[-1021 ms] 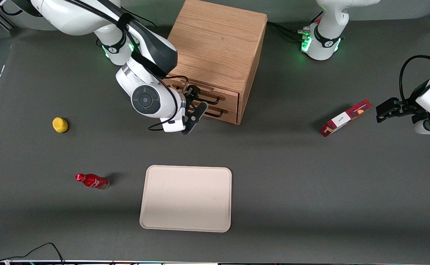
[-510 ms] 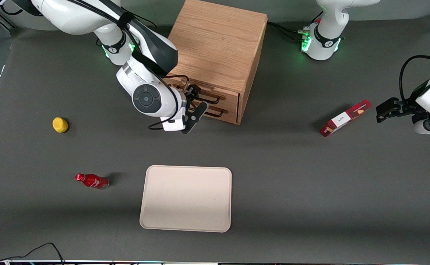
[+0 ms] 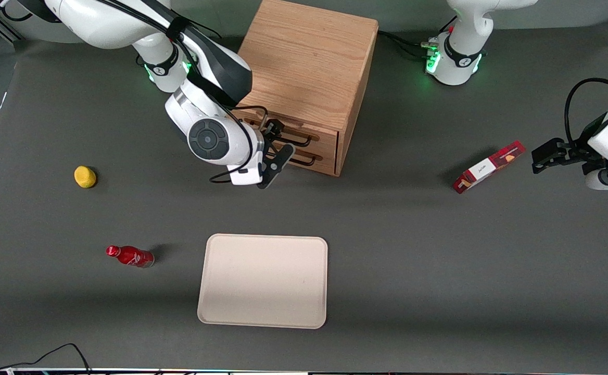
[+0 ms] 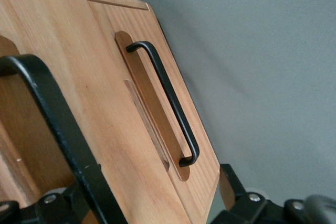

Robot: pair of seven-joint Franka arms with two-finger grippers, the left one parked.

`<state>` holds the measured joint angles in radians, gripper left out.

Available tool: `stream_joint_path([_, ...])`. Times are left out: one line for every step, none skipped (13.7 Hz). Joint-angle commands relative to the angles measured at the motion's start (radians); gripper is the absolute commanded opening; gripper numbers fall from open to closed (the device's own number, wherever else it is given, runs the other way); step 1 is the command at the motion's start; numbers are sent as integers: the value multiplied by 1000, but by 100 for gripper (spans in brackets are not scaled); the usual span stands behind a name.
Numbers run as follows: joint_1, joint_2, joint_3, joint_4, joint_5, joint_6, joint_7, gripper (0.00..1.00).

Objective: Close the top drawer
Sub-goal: 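Press the drawer front with the right gripper until flush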

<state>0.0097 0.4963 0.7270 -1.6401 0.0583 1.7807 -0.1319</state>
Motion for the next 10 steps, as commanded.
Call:
stream_joint_path([13, -36, 23, 8, 51, -90, 20, 100])
stream_joint_path([12, -36, 23, 14, 51, -90, 18, 100])
stream_joint_path([12, -36, 25, 16, 52, -90, 18, 100])
stream_joint_path([13, -35, 25, 20, 54, -90, 17, 100])
stream_joint_path([13, -32, 25, 23, 55, -90, 17, 100])
stream_joint_path([13, -30, 25, 28, 55, -90, 17, 100])
stream_joint_path([13, -30, 25, 31, 55, -90, 15, 100])
stream_joint_path([18, -28, 25, 37, 55, -92, 12, 100])
stream_joint_path([25, -25, 23, 45, 55, -92, 12, 100])
stream_joint_path([27, -22, 23, 49, 55, -92, 12, 100])
